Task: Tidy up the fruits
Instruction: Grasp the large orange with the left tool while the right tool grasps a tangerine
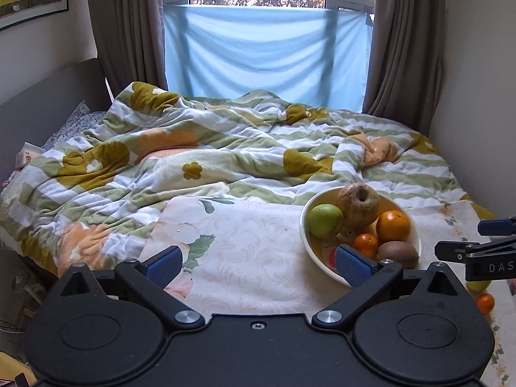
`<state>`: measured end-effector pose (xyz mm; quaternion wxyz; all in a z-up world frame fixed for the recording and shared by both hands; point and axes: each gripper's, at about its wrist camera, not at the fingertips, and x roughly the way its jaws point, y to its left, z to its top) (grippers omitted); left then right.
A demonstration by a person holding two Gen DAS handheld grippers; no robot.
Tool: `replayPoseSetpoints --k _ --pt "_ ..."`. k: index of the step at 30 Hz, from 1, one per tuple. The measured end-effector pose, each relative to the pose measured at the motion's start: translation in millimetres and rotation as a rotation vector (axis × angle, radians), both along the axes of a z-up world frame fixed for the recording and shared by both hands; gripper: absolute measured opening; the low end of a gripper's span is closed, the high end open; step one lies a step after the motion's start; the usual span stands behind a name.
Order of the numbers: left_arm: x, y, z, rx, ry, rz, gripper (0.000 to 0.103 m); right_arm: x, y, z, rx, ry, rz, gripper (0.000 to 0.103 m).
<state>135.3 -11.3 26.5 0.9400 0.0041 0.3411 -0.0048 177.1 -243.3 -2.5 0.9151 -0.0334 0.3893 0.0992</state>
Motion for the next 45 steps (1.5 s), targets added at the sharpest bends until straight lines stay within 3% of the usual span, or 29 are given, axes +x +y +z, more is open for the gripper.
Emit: replayPoseSetpoints --k 12,20,25,31,36,45 --pt "-44.0 1.2 24.8 -0.013 -0.068 -0.073 0.103 -66.7 -12.2 40.2 -0.001 -0.099 -0.111 0.103" --pt "-65.0 -15.3 15.2 -0.021 -0.047 -0.176 0.103 -119.8 -28.4 50.5 -0.007 -0.129 -0.224 0.103" --pt "-74.2 -35.7 1.4 -0.003 -0.007 -0.227 0.103 -141.6 -48.2 39.4 -0.003 -0.097 -0.270 0.103" --pt "-73.8 -66.2 -25.7 -0.002 0.019 -0.237 0.103 -148.4 -75.4 11.8 -0.040 -0.074 -0.235 0.103" --pt "-64.7 -92.1 -50.3 -0.025 0.047 -0.223 0.102 -138.8 -97.2 -17.4 -0.085 -0.061 -0.163 0.103" --pt "-38.4 -139.8 -92.8 0.003 0.070 -0.229 0.102 -107.0 -130.9 -64.7 -0.085 -0.054 -0.043 0.102"
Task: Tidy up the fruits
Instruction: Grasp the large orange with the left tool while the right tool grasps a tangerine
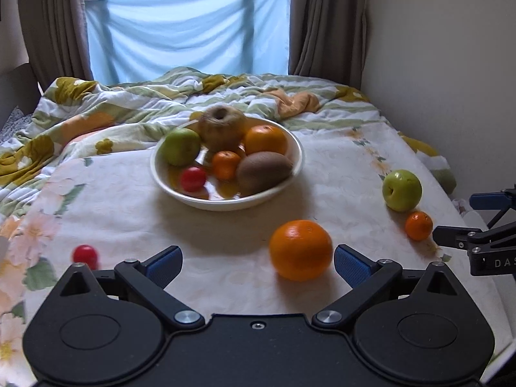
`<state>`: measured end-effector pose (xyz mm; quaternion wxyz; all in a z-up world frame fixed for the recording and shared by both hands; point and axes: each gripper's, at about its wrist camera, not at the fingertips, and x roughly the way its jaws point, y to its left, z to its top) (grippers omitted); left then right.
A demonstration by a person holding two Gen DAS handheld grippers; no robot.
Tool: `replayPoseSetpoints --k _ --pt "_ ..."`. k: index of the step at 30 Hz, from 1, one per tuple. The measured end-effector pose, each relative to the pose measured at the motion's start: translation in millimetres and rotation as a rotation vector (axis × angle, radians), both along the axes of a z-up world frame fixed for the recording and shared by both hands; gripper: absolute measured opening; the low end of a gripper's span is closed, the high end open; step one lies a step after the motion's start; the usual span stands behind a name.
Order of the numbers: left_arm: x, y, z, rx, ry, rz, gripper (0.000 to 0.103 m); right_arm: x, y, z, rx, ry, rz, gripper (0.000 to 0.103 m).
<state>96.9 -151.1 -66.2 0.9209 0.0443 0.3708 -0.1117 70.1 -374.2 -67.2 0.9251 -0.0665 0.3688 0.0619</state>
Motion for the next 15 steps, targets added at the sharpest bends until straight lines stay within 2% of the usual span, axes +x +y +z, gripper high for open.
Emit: replayPoseSetpoints --k 3,7,12,15 --pt "8.3 -12.9 -11.2 0.006 0.015 -0.009 0.100 8.4 -6.9 -10.7 0.014 0.016 0.018 0.099" --pt "16.9 -28.0 -25.1 0.016 0.031 -0.019 0.095 20.5 -12.5 -24.6 0.029 0.048 0.040 0.090" --pt "23.3 -39.9 -34.4 0.024 0.037 -0.021 0.085 27.2 -14.4 -33.4 0.042 0.073 0.062 0.083" --pt "24.7 -42.4 -37.3 0.029 0.046 -0.025 0.066 31.2 -15.4 -36.0 0.047 0.083 0.070 0.080"
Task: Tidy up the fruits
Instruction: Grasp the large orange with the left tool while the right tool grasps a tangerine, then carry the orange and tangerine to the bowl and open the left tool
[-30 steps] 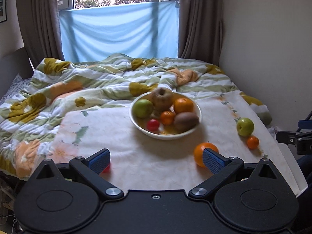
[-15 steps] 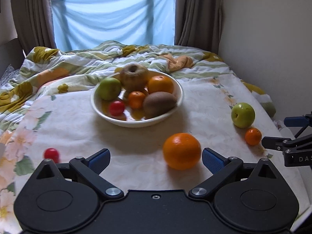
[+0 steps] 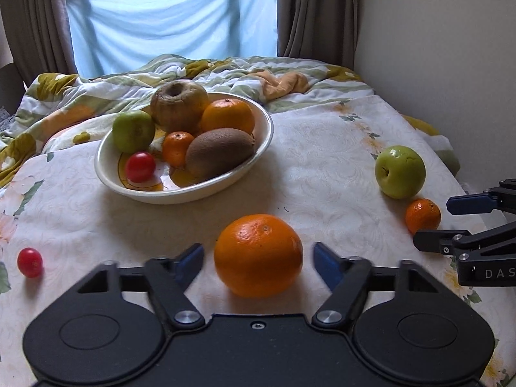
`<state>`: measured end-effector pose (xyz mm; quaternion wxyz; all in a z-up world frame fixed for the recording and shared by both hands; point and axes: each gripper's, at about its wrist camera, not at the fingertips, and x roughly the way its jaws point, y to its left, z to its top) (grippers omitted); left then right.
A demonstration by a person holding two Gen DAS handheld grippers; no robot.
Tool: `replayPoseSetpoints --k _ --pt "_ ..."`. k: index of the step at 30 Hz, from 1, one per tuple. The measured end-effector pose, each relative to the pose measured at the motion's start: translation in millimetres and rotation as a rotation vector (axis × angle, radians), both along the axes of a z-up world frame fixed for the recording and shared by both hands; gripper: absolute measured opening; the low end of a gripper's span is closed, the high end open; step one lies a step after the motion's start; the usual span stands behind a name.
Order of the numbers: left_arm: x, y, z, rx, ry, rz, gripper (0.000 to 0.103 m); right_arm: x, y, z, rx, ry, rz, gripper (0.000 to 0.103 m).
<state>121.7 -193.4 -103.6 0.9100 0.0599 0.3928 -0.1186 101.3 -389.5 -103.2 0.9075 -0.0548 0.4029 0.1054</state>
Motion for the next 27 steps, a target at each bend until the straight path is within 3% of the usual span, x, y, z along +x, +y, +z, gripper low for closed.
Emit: replayPoseSetpoints --k 13,17,27 --pt "-7.5 4.8 2.1 0.004 0.017 0.009 0.063 7.3 -2.8 -5.3 0.022 0.016 0.002 0.066" --pt "-10.2 8.0 2.6 0.006 0.020 0.019 0.063 10.9 -3.2 -7.3 0.041 0.023 0.006 0.054" --pt "-19.7 18.1 9.7 -0.019 0.016 0.058 0.063 11.2 1.8 -1.5 0.043 0.001 0.024 0.051"
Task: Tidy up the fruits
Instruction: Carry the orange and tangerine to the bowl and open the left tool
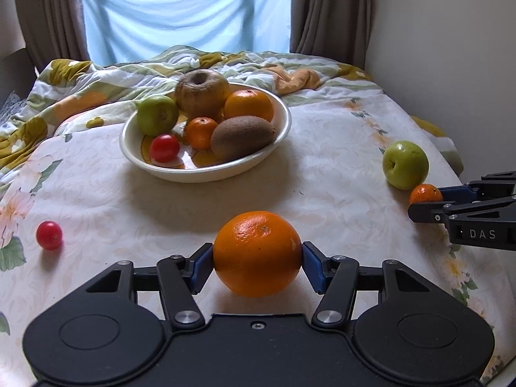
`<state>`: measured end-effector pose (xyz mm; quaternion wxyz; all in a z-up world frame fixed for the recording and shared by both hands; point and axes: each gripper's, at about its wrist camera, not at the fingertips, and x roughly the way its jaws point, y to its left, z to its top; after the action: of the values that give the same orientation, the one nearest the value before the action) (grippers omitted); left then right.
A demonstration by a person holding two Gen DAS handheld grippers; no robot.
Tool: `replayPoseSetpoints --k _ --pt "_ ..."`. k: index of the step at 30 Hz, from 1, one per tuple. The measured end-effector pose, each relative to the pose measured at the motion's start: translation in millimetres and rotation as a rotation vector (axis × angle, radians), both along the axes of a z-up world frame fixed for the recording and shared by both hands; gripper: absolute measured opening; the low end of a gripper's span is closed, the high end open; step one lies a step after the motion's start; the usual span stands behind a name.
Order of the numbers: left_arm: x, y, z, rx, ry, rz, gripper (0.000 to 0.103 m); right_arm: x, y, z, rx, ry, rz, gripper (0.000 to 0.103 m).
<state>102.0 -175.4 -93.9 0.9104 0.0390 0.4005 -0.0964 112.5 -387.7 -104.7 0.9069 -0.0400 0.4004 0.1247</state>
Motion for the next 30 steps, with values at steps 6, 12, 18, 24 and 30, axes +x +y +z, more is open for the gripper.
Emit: replayPoseSetpoints --k 6,12,18,24,30 --pt "-8.2 8.1 17.3 -0.017 -0.027 0.029 0.063 -5.0 5.1 13.8 0.007 -0.013 0.024 0.051" --pt "-15.7 17.4 44.1 -0.035 -0.066 0.060 0.063 -10.6 14.6 32.5 0.022 -0.036 0.043 0.051" --pt "-15.1 32.1 69.3 -0.045 -0.106 0.069 0.063 -14.6 26.3 54.7 0.024 -0.056 0.047 0.051" --pt "-1.8 52.0 86.2 -0.051 -0.138 0.051 0.063 -13.3 42.0 76.7 0.020 -0.083 0.031 0.051" --pt "21.4 74.9 98.8 -0.052 -0.151 0.002 0.063 -6.4 63.1 93.4 0.020 -0.104 -0.009 0.051"
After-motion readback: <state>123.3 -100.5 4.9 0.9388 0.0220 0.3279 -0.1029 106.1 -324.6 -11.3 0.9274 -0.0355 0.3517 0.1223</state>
